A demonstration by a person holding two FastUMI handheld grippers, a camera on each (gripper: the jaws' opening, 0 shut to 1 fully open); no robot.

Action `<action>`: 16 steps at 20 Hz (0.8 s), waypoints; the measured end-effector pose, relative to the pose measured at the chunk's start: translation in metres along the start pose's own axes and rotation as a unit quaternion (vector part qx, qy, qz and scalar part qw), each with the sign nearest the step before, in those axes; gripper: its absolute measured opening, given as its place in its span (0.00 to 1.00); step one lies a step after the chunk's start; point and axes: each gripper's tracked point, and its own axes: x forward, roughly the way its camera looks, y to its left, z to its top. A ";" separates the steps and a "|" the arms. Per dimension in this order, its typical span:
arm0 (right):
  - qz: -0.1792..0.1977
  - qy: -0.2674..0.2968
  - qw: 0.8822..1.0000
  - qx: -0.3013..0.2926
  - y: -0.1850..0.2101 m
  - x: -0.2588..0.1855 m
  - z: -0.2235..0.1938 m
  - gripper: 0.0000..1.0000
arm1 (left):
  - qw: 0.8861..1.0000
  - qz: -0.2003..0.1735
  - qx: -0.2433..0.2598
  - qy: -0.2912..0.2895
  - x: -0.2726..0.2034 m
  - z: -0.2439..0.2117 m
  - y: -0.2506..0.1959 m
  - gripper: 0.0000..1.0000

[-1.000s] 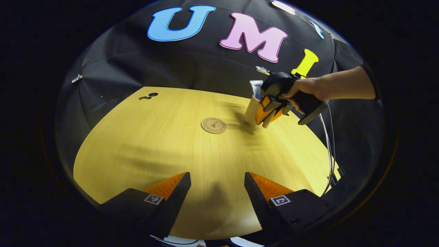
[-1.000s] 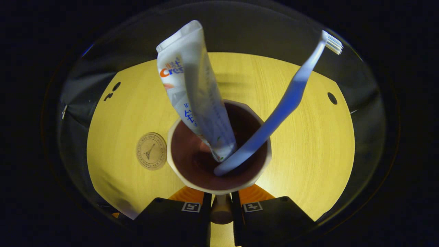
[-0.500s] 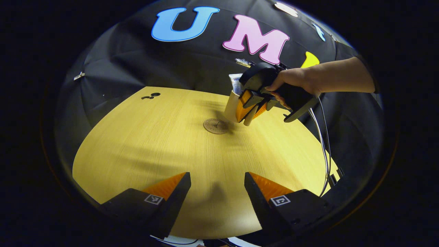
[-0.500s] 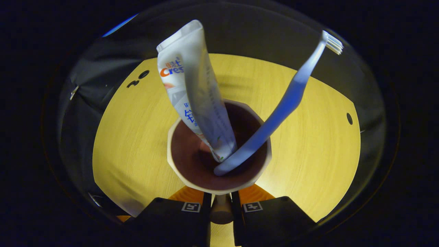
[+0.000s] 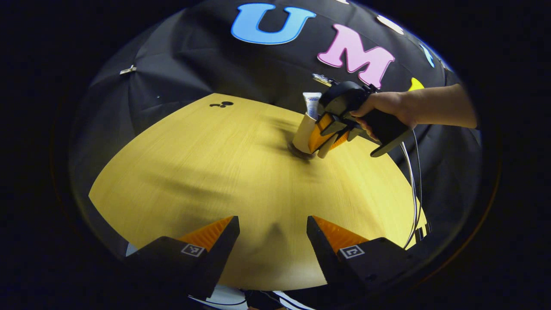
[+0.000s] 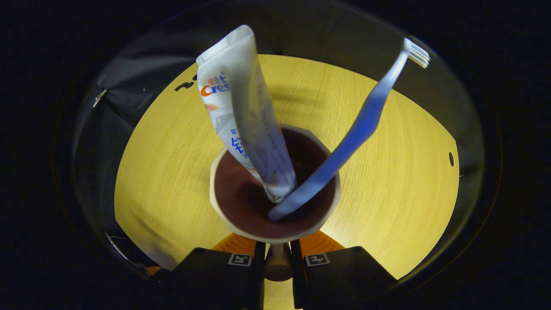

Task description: Put the toothbrush and toothpaste on the desktop into the cup, then pick up the cup and place it on the coaster on the desktop.

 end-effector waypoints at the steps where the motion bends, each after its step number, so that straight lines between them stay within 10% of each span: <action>1: -0.004 0.002 1.000 -0.001 0.000 0.001 -0.001 0.30 | 1.000 0.005 -0.006 0.001 0.000 -0.003 0.005 0.98; 11: -0.010 0.008 1.000 0.010 -0.001 0.007 -0.002 0.26 | 1.000 0.018 -0.023 0.005 -0.005 -0.009 0.015 0.98; 15: 0.004 -0.003 1.000 0.021 0.004 0.006 -0.001 0.38 | 1.000 0.014 -0.011 0.002 -0.005 -0.007 0.008 0.98; 16: 0.005 -0.003 1.000 0.021 0.003 0.000 -0.002 0.57 | 1.000 0.012 -0.010 0.003 -0.005 -0.005 0.006 0.98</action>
